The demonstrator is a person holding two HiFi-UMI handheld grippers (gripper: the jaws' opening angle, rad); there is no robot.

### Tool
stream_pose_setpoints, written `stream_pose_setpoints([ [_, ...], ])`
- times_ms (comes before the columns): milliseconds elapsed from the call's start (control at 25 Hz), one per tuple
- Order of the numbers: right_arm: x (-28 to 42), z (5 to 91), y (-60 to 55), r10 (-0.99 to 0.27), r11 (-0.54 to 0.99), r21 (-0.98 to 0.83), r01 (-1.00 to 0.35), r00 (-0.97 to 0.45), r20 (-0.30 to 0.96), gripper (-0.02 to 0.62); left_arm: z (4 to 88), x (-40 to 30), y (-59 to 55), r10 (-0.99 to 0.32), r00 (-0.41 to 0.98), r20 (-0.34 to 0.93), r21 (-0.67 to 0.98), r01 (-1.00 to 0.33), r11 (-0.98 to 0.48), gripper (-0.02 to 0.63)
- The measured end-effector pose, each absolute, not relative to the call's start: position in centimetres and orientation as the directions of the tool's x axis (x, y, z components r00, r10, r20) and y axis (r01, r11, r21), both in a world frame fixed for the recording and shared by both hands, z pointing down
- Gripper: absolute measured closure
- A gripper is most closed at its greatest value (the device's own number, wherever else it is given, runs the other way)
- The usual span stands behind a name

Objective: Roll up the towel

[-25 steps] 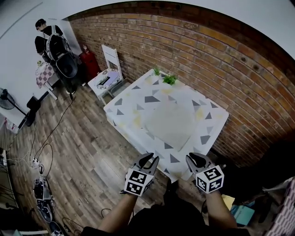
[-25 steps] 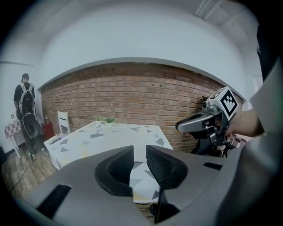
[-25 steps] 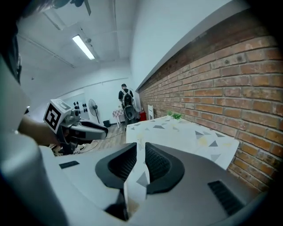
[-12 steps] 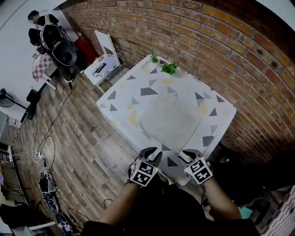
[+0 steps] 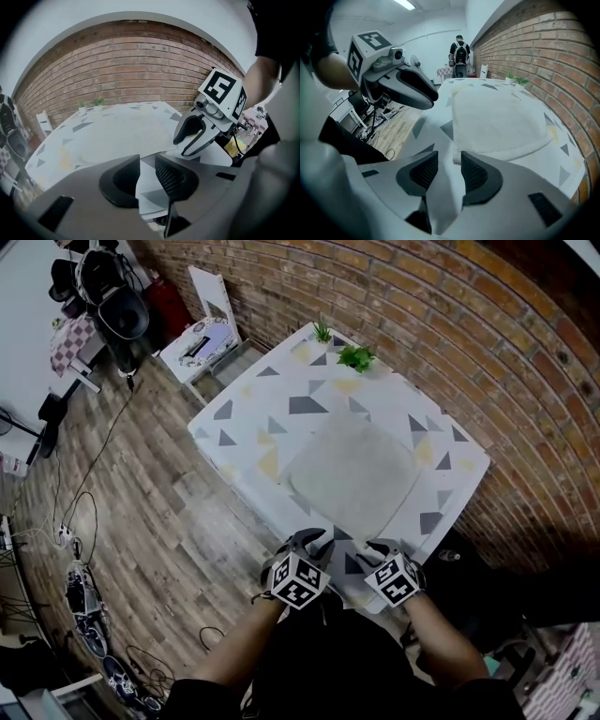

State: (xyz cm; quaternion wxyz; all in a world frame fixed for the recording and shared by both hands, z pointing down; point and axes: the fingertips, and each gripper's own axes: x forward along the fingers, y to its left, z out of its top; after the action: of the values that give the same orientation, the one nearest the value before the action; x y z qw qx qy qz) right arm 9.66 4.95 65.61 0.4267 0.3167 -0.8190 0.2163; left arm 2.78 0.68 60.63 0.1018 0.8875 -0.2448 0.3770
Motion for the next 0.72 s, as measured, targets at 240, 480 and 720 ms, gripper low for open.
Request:
stream_pose_setpoints([
  [240,7.1,65.9,5.0,-0.307,0.715,-0.104,-0.692,-0.443,0.842,0.43,61.3,0.8,-0.7,-0.354,0.569,0.742,-0.064,-0.466,-0.882,0.508],
  [480,2.7,65.7,5.1,-0.26,0.767,-0.135,-0.627,-0.496,0.829,0.433,61.8,-1.6,-0.8,-0.366,0.537,0.76,-0.093,-0.467,-0.879,0.508],
  [720,1.6,64.6,3.7,-0.321,0.795,-0.045,-0.605,-0.482,0.815,0.437,62.6,-2.6,0.1,-0.357,0.522,0.775,-0.108,-0.447,-0.888,0.508],
])
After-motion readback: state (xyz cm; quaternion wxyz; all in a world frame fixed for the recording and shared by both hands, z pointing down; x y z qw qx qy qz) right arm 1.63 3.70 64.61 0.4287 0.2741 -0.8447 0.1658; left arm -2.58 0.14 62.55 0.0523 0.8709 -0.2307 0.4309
